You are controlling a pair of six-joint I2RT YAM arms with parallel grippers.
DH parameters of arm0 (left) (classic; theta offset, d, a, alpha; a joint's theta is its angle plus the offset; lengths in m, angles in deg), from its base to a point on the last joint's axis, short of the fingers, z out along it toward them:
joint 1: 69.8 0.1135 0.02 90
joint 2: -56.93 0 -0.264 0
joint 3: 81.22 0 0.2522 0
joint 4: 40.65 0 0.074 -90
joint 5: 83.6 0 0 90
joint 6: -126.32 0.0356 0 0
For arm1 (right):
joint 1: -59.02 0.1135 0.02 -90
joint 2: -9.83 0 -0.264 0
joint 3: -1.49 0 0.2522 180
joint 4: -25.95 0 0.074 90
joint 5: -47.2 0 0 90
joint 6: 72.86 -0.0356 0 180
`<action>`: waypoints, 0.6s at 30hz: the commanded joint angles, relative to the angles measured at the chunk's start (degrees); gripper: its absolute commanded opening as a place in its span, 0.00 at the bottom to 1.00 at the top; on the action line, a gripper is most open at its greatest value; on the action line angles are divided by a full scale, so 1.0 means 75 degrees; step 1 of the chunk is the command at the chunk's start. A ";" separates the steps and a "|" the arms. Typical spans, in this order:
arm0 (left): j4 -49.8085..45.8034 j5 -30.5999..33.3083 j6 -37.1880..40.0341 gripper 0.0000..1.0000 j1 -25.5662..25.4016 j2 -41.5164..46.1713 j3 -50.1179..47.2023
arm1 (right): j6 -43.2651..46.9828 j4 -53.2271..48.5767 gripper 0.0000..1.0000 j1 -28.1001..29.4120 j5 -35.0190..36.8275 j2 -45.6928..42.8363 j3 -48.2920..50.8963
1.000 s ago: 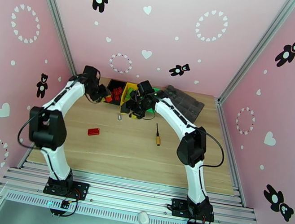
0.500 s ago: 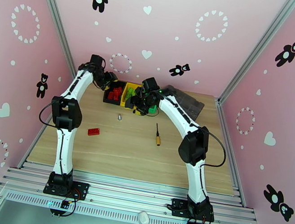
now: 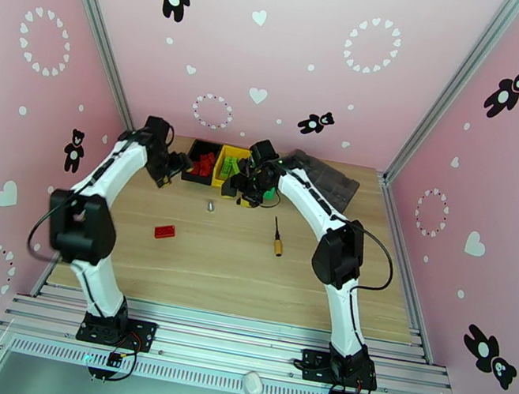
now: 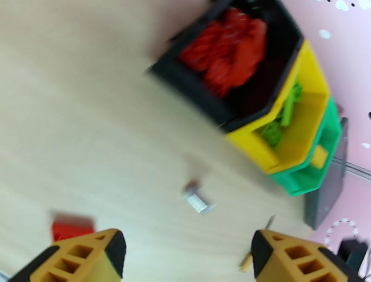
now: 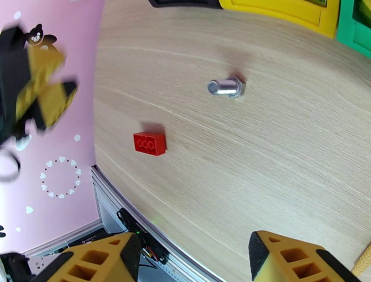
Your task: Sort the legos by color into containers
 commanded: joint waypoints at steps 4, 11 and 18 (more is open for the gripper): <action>0.0033 0.0931 -0.0629 0.81 -0.0108 0.1442 -0.2510 | 0.0384 -0.0321 0.67 0.0025 -0.0288 0.0278 -0.0206; 0.0210 0.1104 -0.0518 0.87 -0.0148 0.1907 -0.3785 | 0.0548 -0.0438 0.67 0.0219 -0.0438 0.0356 -0.0131; 0.0622 0.0982 0.0026 0.88 -0.0483 0.1357 -0.3979 | 0.0749 -0.0428 0.67 0.0487 -0.0200 0.0036 0.0482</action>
